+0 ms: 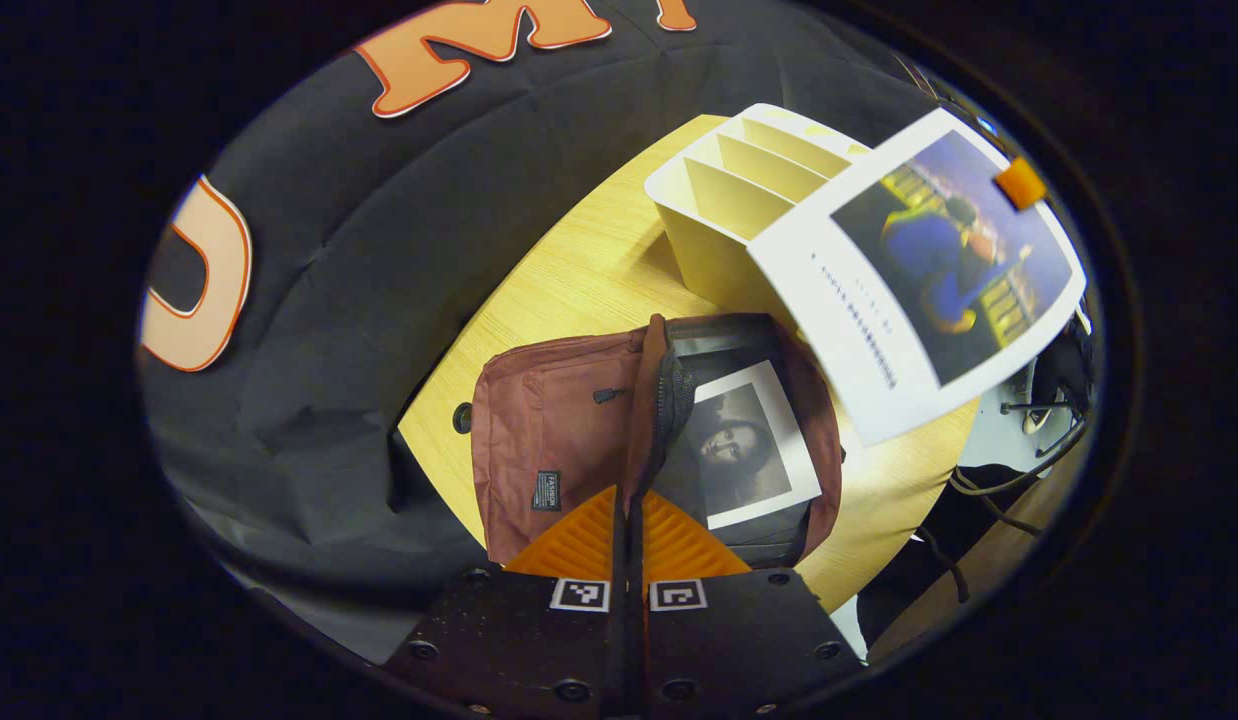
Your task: Open the schoolbag, grab two books from the bookshelf and put them into the schoolbag.
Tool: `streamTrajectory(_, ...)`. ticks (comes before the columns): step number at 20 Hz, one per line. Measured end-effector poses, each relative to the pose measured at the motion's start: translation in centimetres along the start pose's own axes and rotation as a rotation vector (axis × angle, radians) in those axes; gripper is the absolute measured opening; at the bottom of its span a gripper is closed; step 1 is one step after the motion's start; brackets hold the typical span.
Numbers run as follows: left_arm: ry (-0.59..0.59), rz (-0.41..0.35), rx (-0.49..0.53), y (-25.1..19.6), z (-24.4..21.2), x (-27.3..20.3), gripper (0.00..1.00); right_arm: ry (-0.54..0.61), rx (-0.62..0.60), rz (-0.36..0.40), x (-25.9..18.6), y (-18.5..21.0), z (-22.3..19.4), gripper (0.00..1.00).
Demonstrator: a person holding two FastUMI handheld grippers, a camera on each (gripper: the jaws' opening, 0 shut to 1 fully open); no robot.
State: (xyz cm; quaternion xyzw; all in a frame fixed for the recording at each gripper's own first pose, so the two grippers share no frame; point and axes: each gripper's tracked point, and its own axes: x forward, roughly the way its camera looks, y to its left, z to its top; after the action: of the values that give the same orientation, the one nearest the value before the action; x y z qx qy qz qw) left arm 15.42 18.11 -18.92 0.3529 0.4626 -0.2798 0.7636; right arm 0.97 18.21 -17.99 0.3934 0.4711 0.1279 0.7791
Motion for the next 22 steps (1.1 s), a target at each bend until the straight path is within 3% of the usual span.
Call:
streamTrajectory(3, -0.004, -0.002, 0.025, -0.4, 0.7, -0.7, 0.01, 0.010, 0.070, 0.061, 3.8, -0.9, -2.4, 0.29)
streamTrajectory(8, -0.033, 0.000, 0.046, -0.8, 2.0, -1.6, 0.01, -0.010, 0.104, 0.062, 9.0, -2.1, -3.6, 0.28)
streamTrajectory(18, -0.075, 0.010, 0.068, -1.2, 4.1, -3.7, 0.01, 0.003, 0.110, -0.027, 18.3, 1.2, -5.1, 0.28)
streamTrajectory(22, -0.089, 0.012, 0.096, -1.9, 4.6, -4.5, 0.01, -0.044, 0.103, -0.054, 20.5, 3.0, -5.3, 0.29)
